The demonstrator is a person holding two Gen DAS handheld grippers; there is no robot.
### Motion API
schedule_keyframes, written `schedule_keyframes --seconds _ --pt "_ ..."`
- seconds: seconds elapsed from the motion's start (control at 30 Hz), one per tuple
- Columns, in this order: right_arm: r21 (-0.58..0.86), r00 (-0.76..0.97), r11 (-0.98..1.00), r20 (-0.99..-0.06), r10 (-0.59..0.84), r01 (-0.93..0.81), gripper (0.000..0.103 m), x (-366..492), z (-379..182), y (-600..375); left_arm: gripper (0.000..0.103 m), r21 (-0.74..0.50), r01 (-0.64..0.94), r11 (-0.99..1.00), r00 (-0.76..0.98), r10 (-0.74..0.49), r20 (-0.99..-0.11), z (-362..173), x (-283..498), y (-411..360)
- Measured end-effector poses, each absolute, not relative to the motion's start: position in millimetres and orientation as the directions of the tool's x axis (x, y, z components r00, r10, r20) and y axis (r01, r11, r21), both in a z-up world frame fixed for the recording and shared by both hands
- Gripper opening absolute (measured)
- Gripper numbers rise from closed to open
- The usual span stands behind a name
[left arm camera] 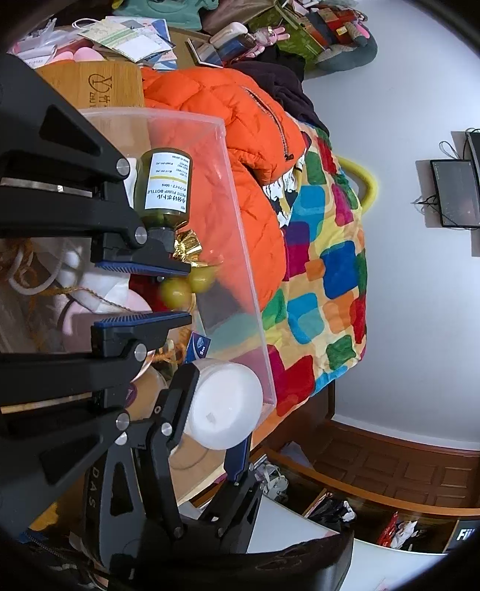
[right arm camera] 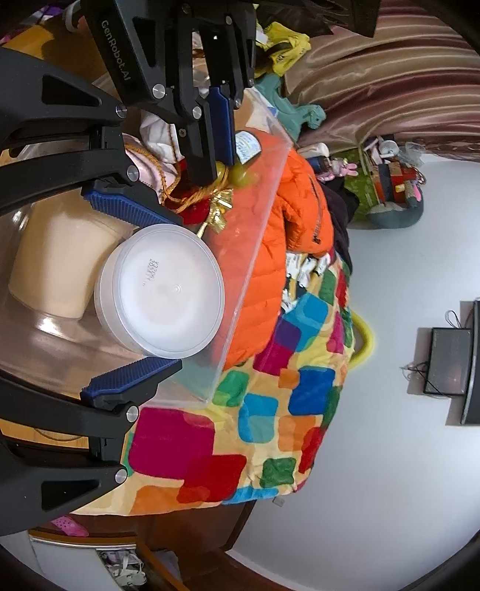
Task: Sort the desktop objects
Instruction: 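Carry the gourd with the left gripper over the bin while the right carries the white container, then open the left gripper to drop the gourd into the bin while the right releases the container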
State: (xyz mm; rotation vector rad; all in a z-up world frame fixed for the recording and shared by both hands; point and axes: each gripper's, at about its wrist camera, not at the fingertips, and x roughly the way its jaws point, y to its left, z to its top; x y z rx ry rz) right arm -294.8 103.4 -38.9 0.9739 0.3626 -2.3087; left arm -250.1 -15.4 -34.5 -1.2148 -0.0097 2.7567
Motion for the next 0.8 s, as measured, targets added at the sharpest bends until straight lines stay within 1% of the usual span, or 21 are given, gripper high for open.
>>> schedule_keyframes --seconds 0.03,0.27,0.37,0.4,0.5,0.6,0.73,0.77,0.8 --pt "-0.022 -0.551 -0.782 -0.722 -0.419 0.623 0.062 -295.1 -39.6 103.1 0.018 -0.055 -0.117 -0.992 -0.665 0.120 -0.737 -35.5 -250.7 -15.2" --pt "-0.041 -0.539 -0.768 -0.736 -0.409 0.639 0.062 -295.1 -39.8 98.3 0.018 -0.055 -0.115 -0.992 -0.656 0.118 -0.746 -42.6 -251.7 -16.3" --pt "-0.026 -0.537 -0.772 -0.734 -0.416 0.635 0.062 -295.3 -39.3 100.6 0.018 -0.047 -0.112 -0.993 -0.652 0.109 -0.750 -45.0 -251.3 -16.5" --pt "-0.022 -0.539 -0.776 -0.732 -0.417 0.630 0.062 -294.9 -38.6 101.6 0.020 -0.047 -0.114 -0.992 -0.653 0.110 -0.749 -44.7 -250.2 -16.4" --pt "-0.024 -0.537 -0.774 -0.733 -0.417 0.633 0.062 -292.6 -37.1 101.5 0.028 -0.039 -0.111 -0.993 -0.663 0.104 -0.741 -42.4 -247.6 -17.1" --pt "-0.031 -0.544 -0.774 -0.729 -0.415 0.633 0.063 -289.6 -33.9 102.4 0.031 -0.036 -0.107 -0.994 -0.669 0.099 -0.737 -40.1 -244.4 -18.4" --pt "-0.032 -0.554 -0.779 -0.721 -0.415 0.626 0.069 -284.3 -28.2 107.7 0.039 -0.031 -0.104 -0.994 -0.674 0.093 -0.733 -36.9 -240.8 -18.4" --pt "-0.032 -0.556 -0.781 -0.720 -0.415 0.624 0.069 -283.1 -27.0 109.1 0.040 -0.029 -0.101 -0.994 -0.677 0.090 -0.731 -35.6 -239.4 -18.5" --pt "-0.035 -0.561 -0.783 -0.717 -0.413 0.621 0.069 -281.0 -25.5 110.6 0.043 -0.026 -0.100 -0.995 -0.681 0.088 -0.727 -33.7 -237.0 -18.2"
